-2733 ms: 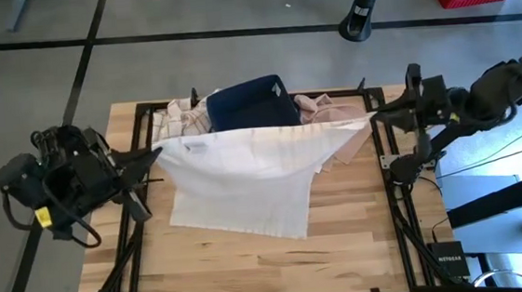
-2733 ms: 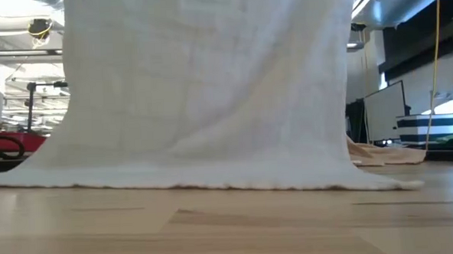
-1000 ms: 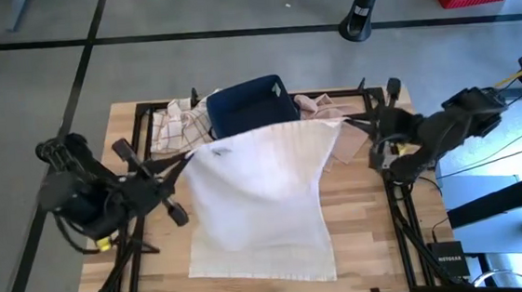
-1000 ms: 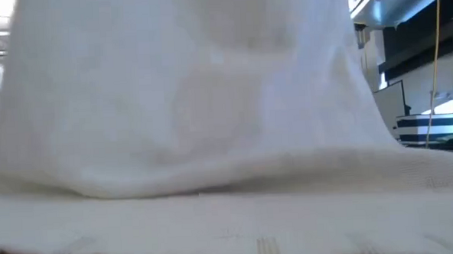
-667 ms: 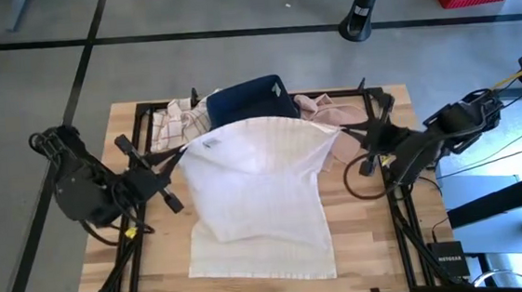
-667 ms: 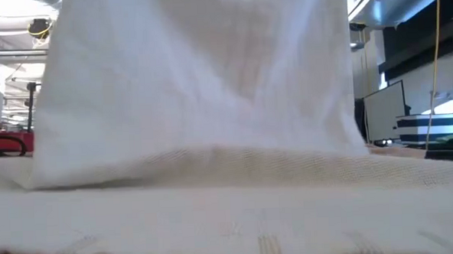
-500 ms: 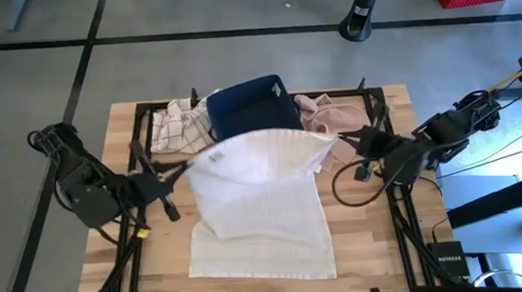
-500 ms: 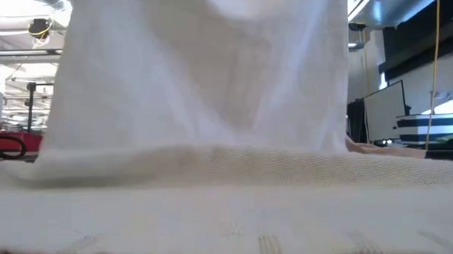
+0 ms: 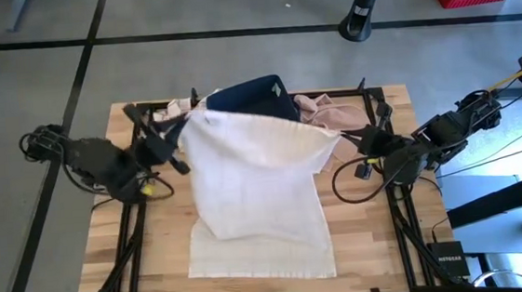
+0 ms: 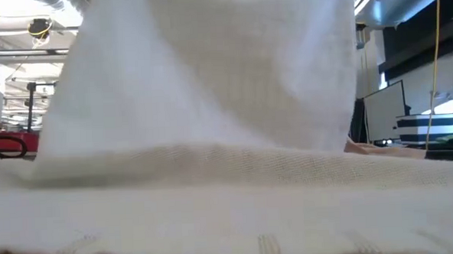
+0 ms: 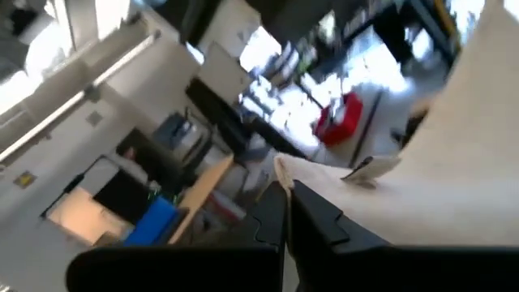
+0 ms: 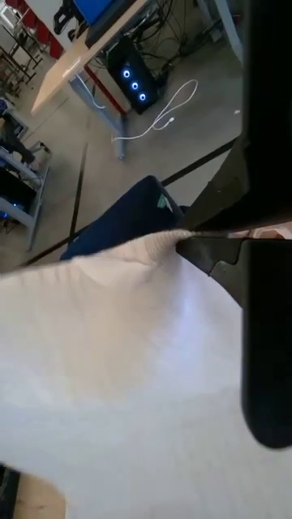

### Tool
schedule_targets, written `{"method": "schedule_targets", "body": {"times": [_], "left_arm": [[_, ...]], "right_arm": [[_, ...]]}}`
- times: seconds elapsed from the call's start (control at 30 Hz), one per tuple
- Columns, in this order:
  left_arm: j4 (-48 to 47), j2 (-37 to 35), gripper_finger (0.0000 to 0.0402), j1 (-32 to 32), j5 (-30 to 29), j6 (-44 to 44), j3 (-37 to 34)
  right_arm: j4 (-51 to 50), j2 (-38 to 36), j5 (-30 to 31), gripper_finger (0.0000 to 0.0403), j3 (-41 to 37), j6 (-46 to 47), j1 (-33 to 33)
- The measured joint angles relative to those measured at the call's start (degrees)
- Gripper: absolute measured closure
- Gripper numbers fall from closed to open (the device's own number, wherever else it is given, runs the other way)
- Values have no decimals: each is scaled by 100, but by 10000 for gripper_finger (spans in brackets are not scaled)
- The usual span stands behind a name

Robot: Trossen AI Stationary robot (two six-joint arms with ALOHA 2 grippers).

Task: Fold towel
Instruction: Fold the white with gray pattern towel on the table

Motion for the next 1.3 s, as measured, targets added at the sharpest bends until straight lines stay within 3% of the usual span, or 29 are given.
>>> {"method": "schedule_targets", "body": {"times": [0.13, 0.27, 0.4, 0.57, 0.8, 0.9, 1.17, 1.3], "left_arm": [[1530, -101, 396, 84, 744, 1138, 2], [1184, -221, 396, 84, 794, 939, 7], [-691, -249, 396, 65, 789, -694, 7], [-3083, -144, 396, -70, 1065, -3444, 4], [-3377, -79, 396, -621, 2855, -5818, 2], [-3538, 22, 396, -911, 3205, -6753, 4], [-5124, 793, 396, -1613, 3135, -9342, -132], [-5638, 1241, 396, -1749, 2456, -10328, -594]], "right_arm": [[0, -3, 0, 395, 0, -4, 0], [7, -4, -3, 395, -21, 5, 0], [4, -2, -150, 395, -202, 126, 0], [384, 1, -614, 395, -743, 226, 0], [1509, 17, -1463, 395, -1676, 213, 0], [2005, 17, -1738, 395, -2010, 208, 2], [2684, 17, -2152, 395, -2624, 276, 2], [2744, 17, -1866, 395, -2813, 344, 2]]}}
